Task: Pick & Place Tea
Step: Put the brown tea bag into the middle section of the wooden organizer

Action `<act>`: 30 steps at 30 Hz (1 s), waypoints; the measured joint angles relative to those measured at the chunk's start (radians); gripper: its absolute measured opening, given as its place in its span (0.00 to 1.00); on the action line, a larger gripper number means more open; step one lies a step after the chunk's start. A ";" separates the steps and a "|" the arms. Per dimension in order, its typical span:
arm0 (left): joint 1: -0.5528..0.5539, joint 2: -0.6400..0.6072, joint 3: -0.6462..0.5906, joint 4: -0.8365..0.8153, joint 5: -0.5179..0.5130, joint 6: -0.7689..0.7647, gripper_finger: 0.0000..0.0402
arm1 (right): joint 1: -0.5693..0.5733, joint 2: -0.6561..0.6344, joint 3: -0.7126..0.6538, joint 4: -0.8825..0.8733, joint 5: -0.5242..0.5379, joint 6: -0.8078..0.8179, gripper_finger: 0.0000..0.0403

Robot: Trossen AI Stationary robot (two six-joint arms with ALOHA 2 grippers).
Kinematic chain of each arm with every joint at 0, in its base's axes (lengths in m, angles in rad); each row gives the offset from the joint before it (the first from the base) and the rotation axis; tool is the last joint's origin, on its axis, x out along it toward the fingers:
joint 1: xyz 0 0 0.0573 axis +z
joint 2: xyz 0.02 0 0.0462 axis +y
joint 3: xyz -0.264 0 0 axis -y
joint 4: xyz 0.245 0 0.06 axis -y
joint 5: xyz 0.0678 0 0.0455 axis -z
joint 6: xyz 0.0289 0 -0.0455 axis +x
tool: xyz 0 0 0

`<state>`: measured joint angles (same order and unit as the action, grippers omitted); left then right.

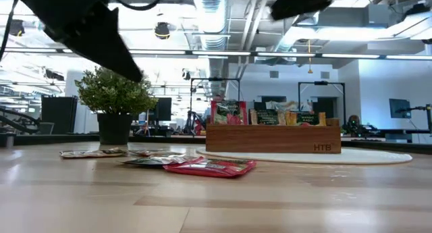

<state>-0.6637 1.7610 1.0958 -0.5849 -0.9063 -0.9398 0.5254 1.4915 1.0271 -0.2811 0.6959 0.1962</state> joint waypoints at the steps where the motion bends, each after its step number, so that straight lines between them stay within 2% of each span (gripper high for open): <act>1: 0.003 -0.024 0.000 -0.073 0.014 -0.078 0.14 | 0.041 0.001 0.000 -0.003 -0.001 0.031 0.32; 5: 0.017 -0.086 0.000 -0.326 0.093 -0.283 0.27 | 0.174 0.027 0.001 0.007 0.001 0.160 0.30; 8: 0.038 -0.095 0.000 -0.417 0.165 -0.335 0.39 | 0.256 0.062 -0.002 0.017 0.044 0.220 0.29; 12: 0.084 -0.095 -0.046 -0.377 0.267 -0.311 0.53 | 0.315 0.150 -0.002 0.057 0.063 0.223 0.28; 16: 0.139 -0.097 -0.130 -0.308 0.316 -0.255 0.57 | 0.320 0.209 -0.001 0.082 0.064 0.216 0.28; 20: 0.188 -0.125 -0.219 -0.167 0.340 -0.163 0.53 | 0.299 0.224 -0.001 0.075 0.061 0.215 0.28; 25: 0.263 -0.169 -0.371 0.178 0.437 0.039 0.48 | 0.280 0.222 -0.001 0.083 0.026 0.215 0.28; 30: 0.283 -0.161 -0.443 0.464 0.530 0.229 0.46 | 0.277 0.222 -0.001 0.088 0.010 0.215 0.28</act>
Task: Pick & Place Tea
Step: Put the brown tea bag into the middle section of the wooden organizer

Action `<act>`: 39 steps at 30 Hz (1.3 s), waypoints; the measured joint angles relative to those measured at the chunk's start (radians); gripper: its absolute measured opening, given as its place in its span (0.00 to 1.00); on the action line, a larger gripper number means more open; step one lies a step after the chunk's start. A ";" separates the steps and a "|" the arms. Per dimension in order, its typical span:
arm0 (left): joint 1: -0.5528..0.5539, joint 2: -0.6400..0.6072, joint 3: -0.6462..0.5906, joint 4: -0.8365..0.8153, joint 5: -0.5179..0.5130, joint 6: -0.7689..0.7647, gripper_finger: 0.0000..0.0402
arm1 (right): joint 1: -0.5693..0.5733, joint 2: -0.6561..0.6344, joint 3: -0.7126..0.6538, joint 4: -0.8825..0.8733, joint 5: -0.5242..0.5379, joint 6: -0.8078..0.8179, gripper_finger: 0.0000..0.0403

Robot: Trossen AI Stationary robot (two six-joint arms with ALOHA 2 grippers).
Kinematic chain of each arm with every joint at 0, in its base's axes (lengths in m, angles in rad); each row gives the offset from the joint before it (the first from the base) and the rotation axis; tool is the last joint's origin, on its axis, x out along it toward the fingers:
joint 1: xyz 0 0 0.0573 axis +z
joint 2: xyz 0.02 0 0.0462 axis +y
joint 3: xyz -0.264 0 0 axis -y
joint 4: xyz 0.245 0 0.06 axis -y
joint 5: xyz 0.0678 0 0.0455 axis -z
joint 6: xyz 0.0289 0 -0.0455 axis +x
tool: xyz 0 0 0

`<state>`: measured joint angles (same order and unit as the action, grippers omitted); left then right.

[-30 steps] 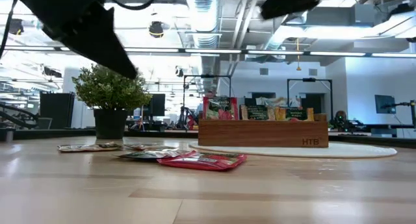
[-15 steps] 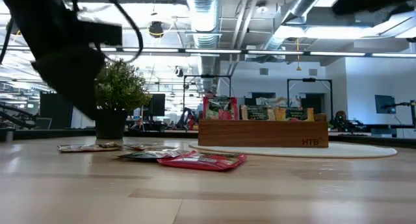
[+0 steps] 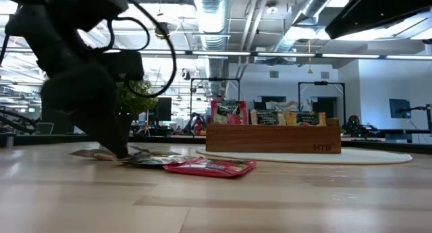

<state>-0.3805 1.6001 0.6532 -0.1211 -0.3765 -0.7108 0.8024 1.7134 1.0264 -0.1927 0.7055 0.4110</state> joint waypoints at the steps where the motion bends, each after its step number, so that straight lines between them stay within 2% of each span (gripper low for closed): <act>1: -0.006 0.003 -0.002 0.027 0.013 0.042 0.46 | 0.000 0.000 0.000 0.002 0.000 0.000 0.28; 4: -0.035 0.003 -0.002 0.101 0.051 0.153 0.46 | -0.006 0.000 0.000 0.007 0.000 0.000 0.28; 7: -0.053 0.003 -0.002 0.122 0.058 0.190 0.42 | -0.006 0.000 0.000 0.007 -0.001 0.000 0.28; 10: -0.065 0.004 -0.002 0.120 0.084 0.184 0.32 | -0.006 0.000 0.000 0.007 -0.001 0.000 0.28; 16: -0.073 0.004 -0.002 0.133 0.089 0.182 0.04 | -0.006 0.000 0.000 0.007 -0.003 0.000 0.28; 21: -0.086 -0.009 0.004 0.258 0.072 0.257 0.00 | -0.006 0.000 0.000 0.007 -0.003 0.000 0.28; 25: -0.106 -0.026 0.050 0.208 0.021 0.274 0.00 | -0.006 0.000 0.000 0.007 -0.003 0.000 0.28; 28: -0.100 -0.026 0.069 0.066 -0.029 0.147 0.00 | -0.006 0.000 0.000 0.008 -0.003 0.000 0.28; 31: -0.087 -0.025 0.070 -0.017 -0.029 0.068 0.04 | -0.006 0.000 0.000 0.011 -0.003 0.000 0.28; 34: -0.076 -0.012 0.070 -0.030 -0.009 0.040 0.13 | -0.007 0.000 0.000 0.012 -0.003 0.000 0.28; 39: -0.064 0.044 0.071 0.041 -0.003 0.044 0.36 | -0.011 0.000 0.000 0.014 -0.003 0.000 0.28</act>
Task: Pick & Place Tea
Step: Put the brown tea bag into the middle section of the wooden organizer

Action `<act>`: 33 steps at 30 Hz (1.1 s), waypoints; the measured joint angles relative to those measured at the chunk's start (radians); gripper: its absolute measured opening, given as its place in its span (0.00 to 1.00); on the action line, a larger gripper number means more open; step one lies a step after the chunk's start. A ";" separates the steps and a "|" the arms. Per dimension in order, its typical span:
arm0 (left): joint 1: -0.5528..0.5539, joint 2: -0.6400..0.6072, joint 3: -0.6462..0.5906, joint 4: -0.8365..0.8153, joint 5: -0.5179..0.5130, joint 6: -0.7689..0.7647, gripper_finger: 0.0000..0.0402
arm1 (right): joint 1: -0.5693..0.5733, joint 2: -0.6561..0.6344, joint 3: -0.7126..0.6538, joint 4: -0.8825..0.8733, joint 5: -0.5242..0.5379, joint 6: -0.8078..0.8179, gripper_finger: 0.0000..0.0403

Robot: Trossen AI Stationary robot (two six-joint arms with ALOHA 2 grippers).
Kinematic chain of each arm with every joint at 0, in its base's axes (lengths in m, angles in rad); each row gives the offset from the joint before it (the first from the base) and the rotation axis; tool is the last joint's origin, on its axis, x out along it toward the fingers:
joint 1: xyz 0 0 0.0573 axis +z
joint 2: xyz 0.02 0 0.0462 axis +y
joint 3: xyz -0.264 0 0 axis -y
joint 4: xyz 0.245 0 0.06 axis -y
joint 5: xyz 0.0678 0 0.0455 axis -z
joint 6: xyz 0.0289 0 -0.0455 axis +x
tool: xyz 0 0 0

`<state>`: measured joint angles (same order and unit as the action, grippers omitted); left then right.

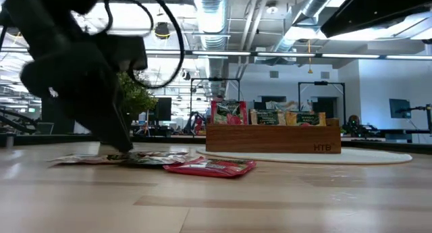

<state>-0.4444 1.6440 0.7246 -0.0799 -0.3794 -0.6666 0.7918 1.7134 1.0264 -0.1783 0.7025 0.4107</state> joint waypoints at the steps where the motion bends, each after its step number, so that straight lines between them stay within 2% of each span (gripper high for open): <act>1: 0.003 0.020 0.000 0.013 0.002 0.000 0.40 | -0.002 0.000 0.000 0.000 0.000 0.000 0.28; 4: 0.005 0.068 0.005 0.034 0.008 0.002 0.48 | -0.002 0.000 0.000 0.000 0.000 0.000 0.28; 7: -0.002 0.101 0.006 0.051 0.000 0.034 0.47 | -0.002 0.000 0.000 0.000 0.000 0.000 0.28; 10: -0.016 0.112 0.005 0.054 -0.001 0.071 0.38 | -0.002 0.000 0.000 0.000 0.000 -0.001 0.28; 16: -0.041 0.113 0.005 0.057 -0.001 0.108 0.06 | -0.002 0.000 0.000 0.000 0.001 -0.001 0.28; 20: -0.059 0.107 0.003 0.078 -0.029 0.140 0.02 | -0.002 0.000 0.000 0.000 0.000 -0.001 0.28; 27: -0.105 0.038 0.009 0.134 -0.137 0.169 0.00 | -0.026 0.009 -0.001 0.042 -0.001 0.051 0.28; 33: -0.160 0.044 0.045 0.396 -0.349 0.303 0.00 | -0.081 0.031 -0.001 0.176 -0.032 0.061 0.35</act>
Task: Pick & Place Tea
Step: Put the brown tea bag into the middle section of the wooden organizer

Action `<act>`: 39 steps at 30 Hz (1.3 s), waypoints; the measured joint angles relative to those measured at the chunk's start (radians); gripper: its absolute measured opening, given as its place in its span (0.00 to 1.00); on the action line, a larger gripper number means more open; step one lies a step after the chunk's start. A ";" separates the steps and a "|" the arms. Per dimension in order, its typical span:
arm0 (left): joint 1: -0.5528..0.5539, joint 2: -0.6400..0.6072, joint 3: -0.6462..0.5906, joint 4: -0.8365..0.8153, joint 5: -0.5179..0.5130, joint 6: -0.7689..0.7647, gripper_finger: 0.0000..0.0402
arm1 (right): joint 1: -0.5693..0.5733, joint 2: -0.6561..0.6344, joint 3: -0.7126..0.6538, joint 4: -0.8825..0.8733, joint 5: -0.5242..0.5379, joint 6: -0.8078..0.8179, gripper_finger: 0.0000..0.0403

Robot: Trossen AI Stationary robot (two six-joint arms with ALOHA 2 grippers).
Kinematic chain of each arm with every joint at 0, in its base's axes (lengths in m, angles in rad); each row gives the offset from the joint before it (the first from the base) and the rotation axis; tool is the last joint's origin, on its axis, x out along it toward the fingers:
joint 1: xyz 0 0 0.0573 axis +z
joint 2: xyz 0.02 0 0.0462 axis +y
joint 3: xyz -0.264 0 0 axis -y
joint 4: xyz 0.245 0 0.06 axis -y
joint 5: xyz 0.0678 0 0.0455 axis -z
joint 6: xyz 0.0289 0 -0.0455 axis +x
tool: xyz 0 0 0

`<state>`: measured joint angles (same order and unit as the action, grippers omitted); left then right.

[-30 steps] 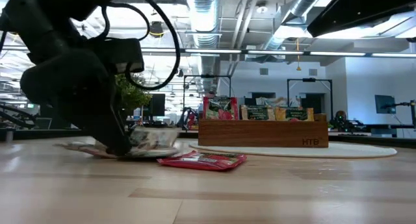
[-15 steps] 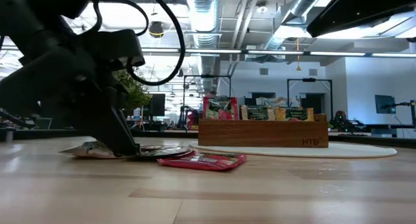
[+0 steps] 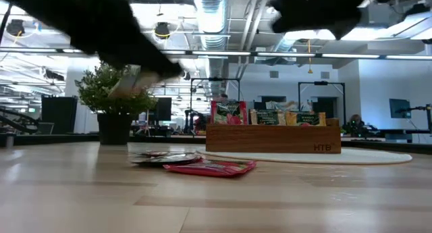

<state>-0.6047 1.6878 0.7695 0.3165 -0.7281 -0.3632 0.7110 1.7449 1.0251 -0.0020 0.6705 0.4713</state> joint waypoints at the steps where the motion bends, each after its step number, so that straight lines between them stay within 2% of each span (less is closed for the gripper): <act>1: -0.009 0.000 0.001 0.053 -0.033 0.027 0.00 | -0.009 0.013 0.003 0.041 -0.003 0.001 0.37; 4: -0.024 0.004 0.001 0.198 -0.120 0.099 0.00 | -0.034 0.070 -0.002 0.124 -0.004 0.000 0.43; 7: -0.030 0.019 0.001 0.305 -0.156 0.166 0.00 | -0.064 0.127 0.002 0.289 0.024 0.007 0.47; 13: -0.035 0.069 0.001 0.405 -0.199 0.218 0.00 | -0.091 0.174 0.000 0.464 0.072 -0.023 0.42; 17: -0.035 0.071 0.001 0.409 -0.212 0.220 0.00 | -0.097 0.175 0.001 0.466 0.117 -0.010 0.33; 29: -0.037 0.070 0.002 0.413 -0.192 0.219 0.00 | -0.131 0.175 0.001 0.506 0.115 -0.106 0.03; 32: -0.037 0.070 0.002 0.418 -0.180 0.222 0.01 | -0.131 0.175 0.001 0.488 0.114 -0.107 0.02; 36: -0.046 0.070 0.002 0.419 -0.171 0.292 0.08 | -0.131 0.173 0.001 0.438 0.114 -0.105 0.00; 39: -0.068 0.070 0.002 0.419 -0.230 0.352 0.19 | -0.131 0.158 0.001 0.348 0.112 -0.088 0.00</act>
<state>-0.6727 1.7574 0.7718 0.7356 -0.9579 -0.0109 0.5797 1.9031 1.0260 0.3459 0.7829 0.3831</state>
